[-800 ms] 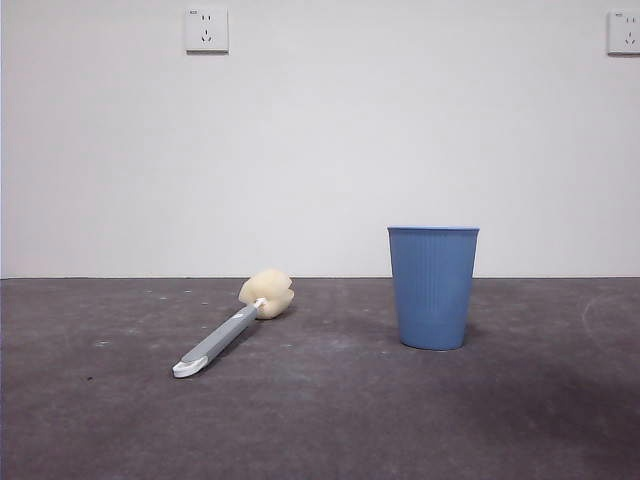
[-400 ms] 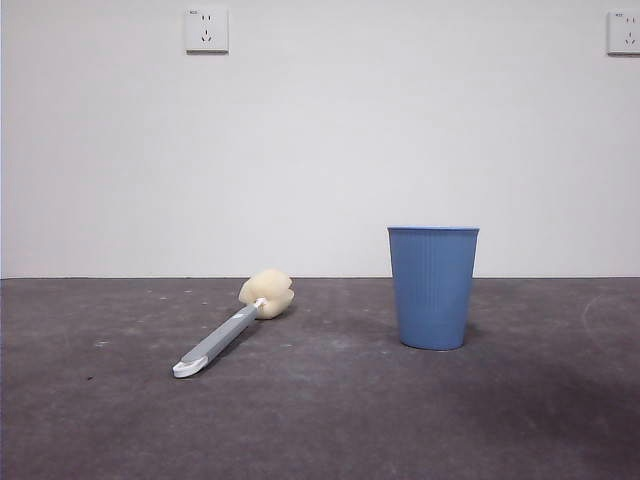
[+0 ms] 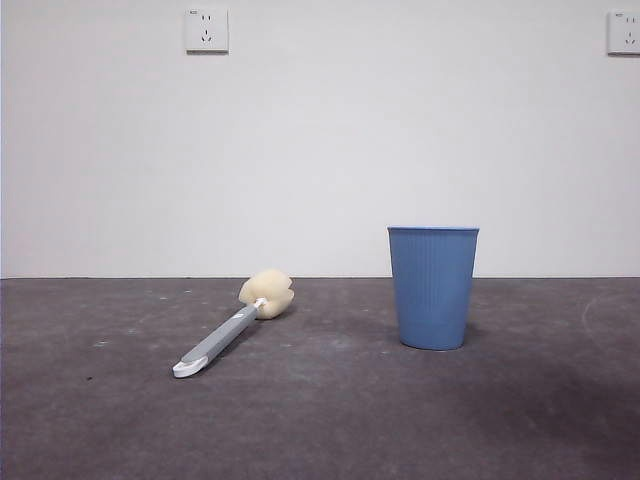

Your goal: Pick up the cup brush,pick up the cup,insert the brush into the cup,clean the cup,put the cup brush back,put the cup back to the fixed position on the table

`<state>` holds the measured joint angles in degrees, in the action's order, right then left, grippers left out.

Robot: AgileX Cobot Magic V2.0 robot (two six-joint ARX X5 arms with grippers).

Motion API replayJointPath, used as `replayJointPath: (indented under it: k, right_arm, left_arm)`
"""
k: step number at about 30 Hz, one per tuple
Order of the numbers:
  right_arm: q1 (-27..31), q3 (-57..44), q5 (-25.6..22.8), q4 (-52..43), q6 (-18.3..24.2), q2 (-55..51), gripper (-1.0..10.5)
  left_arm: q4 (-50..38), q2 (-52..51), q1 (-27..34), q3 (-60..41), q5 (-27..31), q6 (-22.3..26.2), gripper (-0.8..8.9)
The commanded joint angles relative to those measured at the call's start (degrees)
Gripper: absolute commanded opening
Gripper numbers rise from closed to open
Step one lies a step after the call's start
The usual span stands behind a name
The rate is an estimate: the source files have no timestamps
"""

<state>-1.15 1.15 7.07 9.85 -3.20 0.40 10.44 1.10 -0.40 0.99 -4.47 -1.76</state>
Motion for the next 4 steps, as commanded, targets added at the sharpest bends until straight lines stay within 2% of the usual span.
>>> replayJointPath:
  k: [1, 4]
  right_arm:
    - [-0.04, -0.76, 0.02, 0.13, -0.37, -0.02, 0.0]
    - [-0.04, -0.76, 0.02, 0.13, -0.37, -0.02, 0.0]
  left_arm:
    - [0.11, -0.15, 0.13, -0.68, -0.13, -0.39, -0.03]
    - [0.11, -0.15, 0.13, -0.68, -0.13, -0.42, -0.03]
